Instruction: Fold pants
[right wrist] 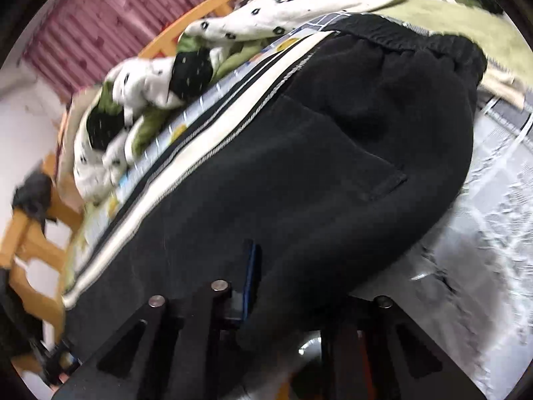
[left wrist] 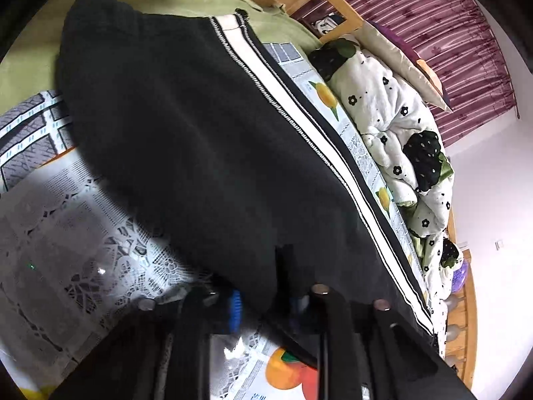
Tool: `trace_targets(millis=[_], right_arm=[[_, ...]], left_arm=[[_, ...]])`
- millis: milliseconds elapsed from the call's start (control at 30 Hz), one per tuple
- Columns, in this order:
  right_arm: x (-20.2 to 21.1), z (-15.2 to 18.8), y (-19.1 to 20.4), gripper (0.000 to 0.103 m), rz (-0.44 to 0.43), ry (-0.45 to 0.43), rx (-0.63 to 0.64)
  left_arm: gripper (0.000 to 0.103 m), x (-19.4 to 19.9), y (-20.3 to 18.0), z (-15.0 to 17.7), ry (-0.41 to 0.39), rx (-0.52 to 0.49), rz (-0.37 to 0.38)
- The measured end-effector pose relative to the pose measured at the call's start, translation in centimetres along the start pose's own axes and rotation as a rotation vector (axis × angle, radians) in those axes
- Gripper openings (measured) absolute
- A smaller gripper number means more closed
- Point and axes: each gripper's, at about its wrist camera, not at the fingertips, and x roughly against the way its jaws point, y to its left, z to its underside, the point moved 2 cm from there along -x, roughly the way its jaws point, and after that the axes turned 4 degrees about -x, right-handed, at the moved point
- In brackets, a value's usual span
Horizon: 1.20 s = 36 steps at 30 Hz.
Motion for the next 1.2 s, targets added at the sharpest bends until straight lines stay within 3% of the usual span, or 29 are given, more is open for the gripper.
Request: trace_targets(millis=[67,200,300,400,633,800,900,967,1000,1067,1200], right_arm=[[0.2,-0.1,0.6,0.010,0.023,-0.012,0.006],[2.3,-0.5,1.2,0.007,0.018,-0.040,0.033],[4.1,-0.5,0.4,0.007,-0.019,-0.027,0.001],[6.6,0.4,-0.9,0.007,-0.014,-0.043,0.045],[15.0,3.0,-6.6,0.007,-0.011,-0.055,0.105],[19.8,6.1,-12.4,0.008,0.062,-0.037,0.094],[21.5,7.0,-14.5,0.020,0.105,-0.021,0.116],[22.9,6.9,-15.4,0.041,0.150,-0.067,0.143],[24.1,6.4,-16.0,0.044,0.170,-0.111,0.130],[25.2,4.5,-17.3,0.048,0.170,-0.158,0.077],[22.6,0.3,-19.8,0.050,0.203,-0.105,-0.019]], left_arm=[[0.012,0.6,0.0,0.2,-0.005,0.028,-0.005],[0.009,1.9,-1.2,1.0,-0.022,-0.056,-0.087],[0.009,3.1,-1.7,1.9,-0.011,-0.083,-0.085],[0.009,4.5,-2.6,3.5,0.013,-0.154,-0.095],[0.009,8.9,-4.2,10.8,0.082,-0.304,-0.070],[0.009,11.5,-3.4,16.2,0.150,-0.365,-0.073],[0.014,12.4,-3.6,17.6,0.142,-0.428,-0.113],[0.020,12.8,-3.9,17.7,0.151,-0.430,-0.142],[0.025,12.9,-4.2,17.7,0.155,-0.433,-0.153],[0.025,13.5,-4.5,18.1,0.138,-0.450,-0.181],[0.025,14.4,-4.1,19.2,0.128,-0.453,-0.209]])
